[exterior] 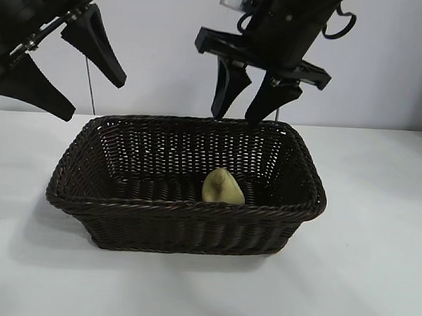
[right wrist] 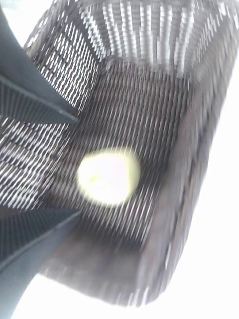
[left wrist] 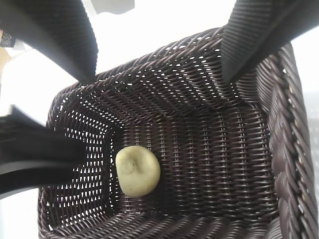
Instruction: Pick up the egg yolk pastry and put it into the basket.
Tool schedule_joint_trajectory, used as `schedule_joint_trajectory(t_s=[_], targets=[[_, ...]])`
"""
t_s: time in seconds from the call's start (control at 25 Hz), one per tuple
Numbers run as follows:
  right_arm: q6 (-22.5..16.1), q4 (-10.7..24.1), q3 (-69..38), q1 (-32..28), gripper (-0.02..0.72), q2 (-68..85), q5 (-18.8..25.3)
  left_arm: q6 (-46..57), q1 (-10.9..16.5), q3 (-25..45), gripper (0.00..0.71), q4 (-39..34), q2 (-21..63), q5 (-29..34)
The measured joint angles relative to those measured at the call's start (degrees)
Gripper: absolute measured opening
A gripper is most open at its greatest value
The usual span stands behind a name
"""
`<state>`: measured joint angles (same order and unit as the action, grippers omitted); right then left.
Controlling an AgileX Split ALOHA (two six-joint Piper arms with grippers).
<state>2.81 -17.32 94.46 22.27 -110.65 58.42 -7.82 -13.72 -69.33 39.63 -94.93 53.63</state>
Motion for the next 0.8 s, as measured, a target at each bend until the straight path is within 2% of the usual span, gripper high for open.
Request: schedule_joint_trajectory(t_s=[0.24,0.4,0.56,0.8], targets=[[0.05,0.16,2.29,-5.34,0.381,0.21,6.67,-0.05,0.0,0.0,0.507,-0.12,0.0,0.0],[1.62,0.3,2.29,-8.46,0.381,0.35,10.79,-0.05,0.0,0.0,0.507,-0.12,0.0,0.0],[3.78,0.43,2.29,-9.97,0.381,1.66,11.17,-0.05,0.0,0.0,0.507,-0.12,0.0,0.0],[4.69,2.04,2.29,-10.22,0.381,4.46,11.7,-0.05,0.0,0.0,0.507,-0.12,0.0,0.0]])
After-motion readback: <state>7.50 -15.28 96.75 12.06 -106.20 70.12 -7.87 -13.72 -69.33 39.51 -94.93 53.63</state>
